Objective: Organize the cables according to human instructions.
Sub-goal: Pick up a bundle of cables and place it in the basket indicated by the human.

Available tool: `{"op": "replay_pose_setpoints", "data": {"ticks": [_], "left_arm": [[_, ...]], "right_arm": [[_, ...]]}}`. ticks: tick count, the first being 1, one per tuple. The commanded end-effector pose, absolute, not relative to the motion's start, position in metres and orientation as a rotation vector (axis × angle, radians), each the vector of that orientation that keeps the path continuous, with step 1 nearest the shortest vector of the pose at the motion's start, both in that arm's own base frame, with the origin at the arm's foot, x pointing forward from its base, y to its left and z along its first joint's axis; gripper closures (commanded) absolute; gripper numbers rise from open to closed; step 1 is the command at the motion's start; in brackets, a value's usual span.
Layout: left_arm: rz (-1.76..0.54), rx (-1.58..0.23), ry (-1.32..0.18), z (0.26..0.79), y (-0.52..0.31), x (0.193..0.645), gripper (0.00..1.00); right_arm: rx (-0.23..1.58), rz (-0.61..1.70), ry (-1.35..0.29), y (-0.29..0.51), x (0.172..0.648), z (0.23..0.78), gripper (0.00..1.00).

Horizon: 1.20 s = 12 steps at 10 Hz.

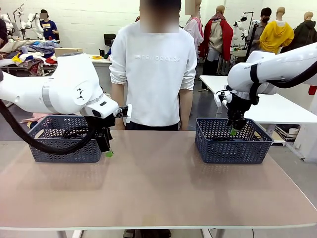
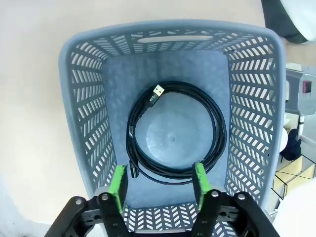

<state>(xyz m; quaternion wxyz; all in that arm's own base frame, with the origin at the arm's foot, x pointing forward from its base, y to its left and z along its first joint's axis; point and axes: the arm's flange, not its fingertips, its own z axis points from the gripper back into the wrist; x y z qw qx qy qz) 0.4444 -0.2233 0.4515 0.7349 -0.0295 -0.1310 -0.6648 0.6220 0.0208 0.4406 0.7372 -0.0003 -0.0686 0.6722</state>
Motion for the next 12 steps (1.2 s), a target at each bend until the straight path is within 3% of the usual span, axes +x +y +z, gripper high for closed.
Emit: {"op": "replay_pose_setpoints", "data": {"ticks": [1,2,12], "left_arm": [[-1.455,-0.062,-0.291,0.4519,-0.2221,0.4437,0.0],[-1.455,-0.062,-0.291,0.4519,-0.2221,0.4437,0.0],[-1.455,-0.062,-0.291,0.4519,-0.2221,0.4437,0.0]], "right_arm": [[0.017,1.458,-0.151,0.0202,0.6229,0.4424,0.06],[0.023,1.433,-0.152,0.0217,0.6247,0.442,0.0],[0.003,1.471,-0.147,0.0208,0.6218,0.4398,0.02]]}}
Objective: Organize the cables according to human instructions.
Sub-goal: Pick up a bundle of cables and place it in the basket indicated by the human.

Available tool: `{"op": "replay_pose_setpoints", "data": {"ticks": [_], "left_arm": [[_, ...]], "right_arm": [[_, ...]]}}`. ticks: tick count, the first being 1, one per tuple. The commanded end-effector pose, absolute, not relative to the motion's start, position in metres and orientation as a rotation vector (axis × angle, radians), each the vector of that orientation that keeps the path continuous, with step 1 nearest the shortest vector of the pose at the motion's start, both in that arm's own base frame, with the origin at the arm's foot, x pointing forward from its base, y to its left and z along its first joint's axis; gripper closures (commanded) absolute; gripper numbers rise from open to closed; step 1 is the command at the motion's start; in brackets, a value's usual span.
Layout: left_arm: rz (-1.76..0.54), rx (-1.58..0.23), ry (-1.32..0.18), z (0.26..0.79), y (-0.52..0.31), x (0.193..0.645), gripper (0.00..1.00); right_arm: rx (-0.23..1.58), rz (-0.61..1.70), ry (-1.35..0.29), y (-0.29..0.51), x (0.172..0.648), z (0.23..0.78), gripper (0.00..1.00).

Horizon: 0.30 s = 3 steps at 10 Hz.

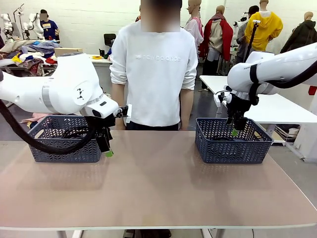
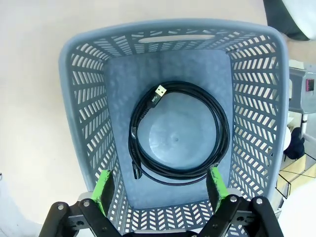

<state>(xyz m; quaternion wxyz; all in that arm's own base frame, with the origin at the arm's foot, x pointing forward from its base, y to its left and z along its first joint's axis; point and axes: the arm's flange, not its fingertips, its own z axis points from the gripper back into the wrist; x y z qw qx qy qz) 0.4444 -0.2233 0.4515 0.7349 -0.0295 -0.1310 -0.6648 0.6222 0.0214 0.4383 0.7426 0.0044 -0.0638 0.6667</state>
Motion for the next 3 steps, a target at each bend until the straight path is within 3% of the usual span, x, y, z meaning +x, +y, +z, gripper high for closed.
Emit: {"op": "replay_pose_setpoints", "data": {"ticks": [1,3], "left_arm": [[-1.455,-0.062,-0.291,0.4519,-0.2221,0.4437,0.0],[-1.455,-0.062,-0.291,0.4519,-0.2221,0.4437,0.0]], "right_arm": [[0.003,1.471,-0.147,0.0208,0.6218,0.4398,0.02],[0.003,1.471,-0.147,0.0208,0.6218,0.4398,0.02]]}}
